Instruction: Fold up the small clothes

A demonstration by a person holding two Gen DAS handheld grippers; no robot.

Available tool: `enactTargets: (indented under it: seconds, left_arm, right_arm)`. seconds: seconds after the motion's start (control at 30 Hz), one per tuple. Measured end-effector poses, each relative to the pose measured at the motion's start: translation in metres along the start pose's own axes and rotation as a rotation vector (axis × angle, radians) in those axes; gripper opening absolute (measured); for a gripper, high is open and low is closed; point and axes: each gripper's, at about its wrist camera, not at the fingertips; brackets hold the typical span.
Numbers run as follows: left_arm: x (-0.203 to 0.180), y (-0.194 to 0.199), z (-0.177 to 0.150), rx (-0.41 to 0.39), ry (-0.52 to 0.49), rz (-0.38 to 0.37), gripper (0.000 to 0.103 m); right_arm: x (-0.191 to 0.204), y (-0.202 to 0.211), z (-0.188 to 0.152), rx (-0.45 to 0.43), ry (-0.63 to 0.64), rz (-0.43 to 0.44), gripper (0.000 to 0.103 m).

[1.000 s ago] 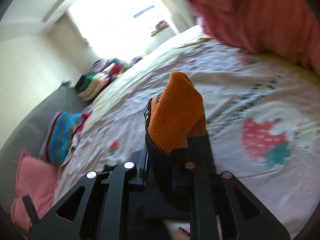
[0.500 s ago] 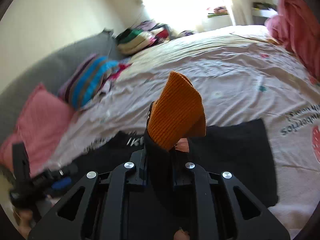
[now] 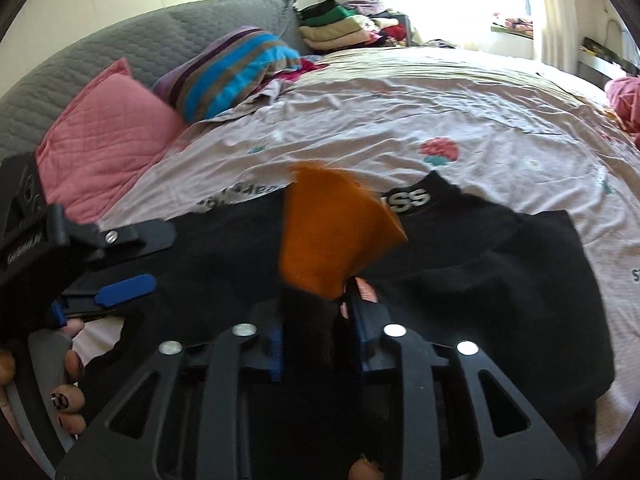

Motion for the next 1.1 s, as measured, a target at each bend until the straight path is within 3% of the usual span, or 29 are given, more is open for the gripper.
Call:
enactTargets:
  seconds: [0.13, 0.2, 0.3, 0.47, 0.67, 0.7, 0.73, 0.9, 1.1]
  left_arm:
    - [0.009, -0.003, -0.001, 0.019, 0.035, -0.034, 0.086]
    - [0.012, -0.005, -0.002, 0.032, 0.051, -0.057, 0.084]
    - [0.013, -0.011, -0.007, 0.059, 0.058, -0.082, 0.078]
    - [0.009, -0.021, -0.015, 0.082, 0.045, -0.08, 0.056]
    - [-0.008, -0.034, -0.026, 0.115, -0.01, -0.084, 0.024]
    - [-0.013, -0.036, -0.028, 0.111, -0.032, -0.071, 0.011]
    - [-0.017, -0.038, -0.03, 0.106, -0.048, -0.058, 0.005]
    - [-0.038, -0.026, -0.022, 0.052, -0.128, -0.062, 0.001]
    - [-0.063, 0.015, 0.001, -0.072, -0.199, -0.08, 0.0]
  right_arm:
    - [0.011, 0.001, -0.004, 0.026, 0.006, 0.087, 0.052]
    - [0.014, 0.008, -0.007, 0.029, 0.012, 0.117, 0.066]
    - [0.01, 0.024, -0.013, 0.019, 0.026, 0.138, 0.067]
    - [-0.02, 0.044, -0.018, 0.021, -0.06, 0.119, 0.068]
    - [-0.054, 0.067, -0.019, -0.023, -0.136, 0.068, 0.068]
    - [-0.059, 0.07, -0.019, -0.029, -0.151, 0.063, 0.068]
    - [-0.063, 0.073, -0.019, -0.034, -0.163, 0.061, 0.068]
    - [-0.077, 0.083, -0.02, -0.055, -0.183, 0.04, 0.068]
    - [-0.092, 0.088, -0.022, -0.059, -0.202, 0.014, 0.068]
Point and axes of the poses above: each gripper's, at about its wrist camera, not at the fingertips, and y roughly against the way its jaws point, x to its left, z to its top, and after that the axes turned 2 degrees about -x, right-handed
